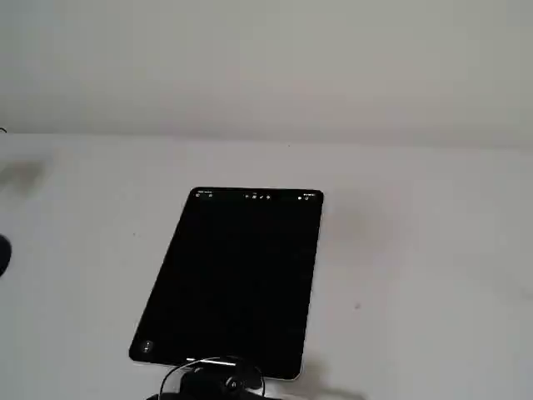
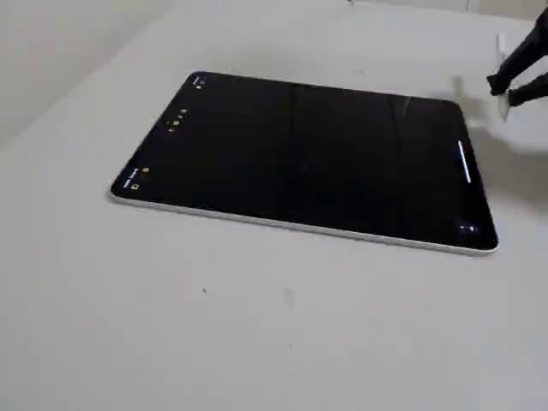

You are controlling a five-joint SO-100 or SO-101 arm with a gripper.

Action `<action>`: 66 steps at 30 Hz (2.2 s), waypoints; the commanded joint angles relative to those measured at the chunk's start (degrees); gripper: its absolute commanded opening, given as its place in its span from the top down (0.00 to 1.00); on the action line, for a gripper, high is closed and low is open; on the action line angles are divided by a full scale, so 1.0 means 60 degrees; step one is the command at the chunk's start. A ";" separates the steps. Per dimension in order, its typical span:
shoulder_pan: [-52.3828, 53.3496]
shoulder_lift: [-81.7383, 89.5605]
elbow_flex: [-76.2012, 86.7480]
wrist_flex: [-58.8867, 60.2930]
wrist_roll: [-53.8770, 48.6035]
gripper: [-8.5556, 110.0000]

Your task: Draw a circular shape on the ipad using the apple pencil

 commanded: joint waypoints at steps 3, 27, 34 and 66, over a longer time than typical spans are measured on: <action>0.0029 0.0059 -0.0029 -0.0249 0.0103 0.93; 0.0029 0.0059 -0.0029 -0.0249 0.0103 0.93; 0.0029 0.0059 -0.0029 -0.0249 0.0103 0.93; -0.3018 0.0088 0.0322 -0.6270 -0.6182 0.93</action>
